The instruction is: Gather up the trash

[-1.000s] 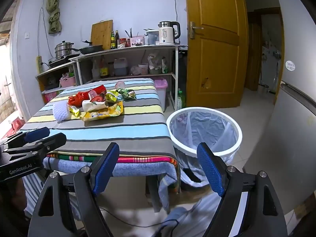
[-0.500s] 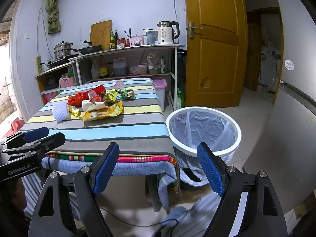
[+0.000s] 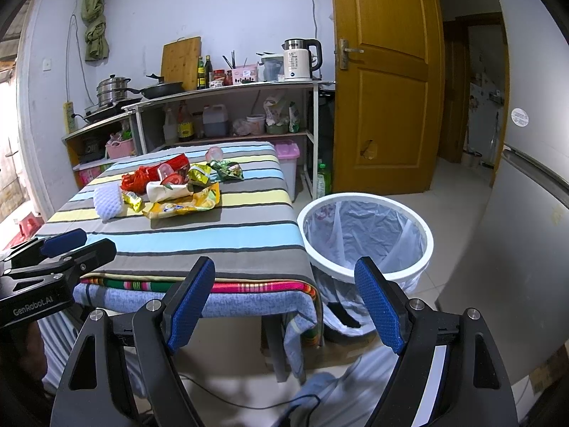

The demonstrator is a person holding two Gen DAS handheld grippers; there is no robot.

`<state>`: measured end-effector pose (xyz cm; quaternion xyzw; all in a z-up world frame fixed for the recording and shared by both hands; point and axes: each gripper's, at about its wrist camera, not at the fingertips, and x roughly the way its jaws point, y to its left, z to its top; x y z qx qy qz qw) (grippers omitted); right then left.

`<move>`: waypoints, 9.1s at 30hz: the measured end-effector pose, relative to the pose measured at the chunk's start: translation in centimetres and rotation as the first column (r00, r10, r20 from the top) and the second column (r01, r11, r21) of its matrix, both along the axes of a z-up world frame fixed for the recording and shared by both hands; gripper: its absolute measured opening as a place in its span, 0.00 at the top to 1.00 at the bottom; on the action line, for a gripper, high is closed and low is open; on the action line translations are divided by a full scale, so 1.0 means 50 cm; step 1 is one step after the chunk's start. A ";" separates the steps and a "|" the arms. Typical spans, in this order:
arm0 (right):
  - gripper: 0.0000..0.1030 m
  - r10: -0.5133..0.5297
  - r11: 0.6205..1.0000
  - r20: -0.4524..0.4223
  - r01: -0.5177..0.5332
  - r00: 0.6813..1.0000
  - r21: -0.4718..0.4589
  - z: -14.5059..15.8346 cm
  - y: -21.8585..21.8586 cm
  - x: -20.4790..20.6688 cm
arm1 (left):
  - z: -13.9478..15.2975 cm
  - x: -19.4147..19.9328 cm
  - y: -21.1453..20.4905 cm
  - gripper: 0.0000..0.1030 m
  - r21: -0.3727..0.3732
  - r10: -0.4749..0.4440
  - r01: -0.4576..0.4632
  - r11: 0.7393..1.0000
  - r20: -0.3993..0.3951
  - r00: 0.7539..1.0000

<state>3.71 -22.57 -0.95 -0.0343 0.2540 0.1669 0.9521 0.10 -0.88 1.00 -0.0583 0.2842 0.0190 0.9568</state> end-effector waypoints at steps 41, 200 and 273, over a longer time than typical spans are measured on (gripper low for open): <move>0.21 -0.003 1.000 0.001 0.003 1.000 0.000 0.000 -0.003 0.000 | 0.011 -0.003 -0.009 0.32 -0.001 0.002 -0.002 1.000 0.004 1.000; 0.61 -0.137 0.945 -0.422 0.247 0.896 0.216 -0.126 -0.199 0.392 | -0.070 0.469 -0.234 0.65 -0.122 -0.386 0.368 0.922 -0.210 0.898; 0.61 0.513 0.844 -0.241 -0.536 0.824 -0.034 -0.037 0.543 0.417 | -0.073 0.220 0.427 0.44 -0.264 0.282 -0.299 0.917 -0.102 0.954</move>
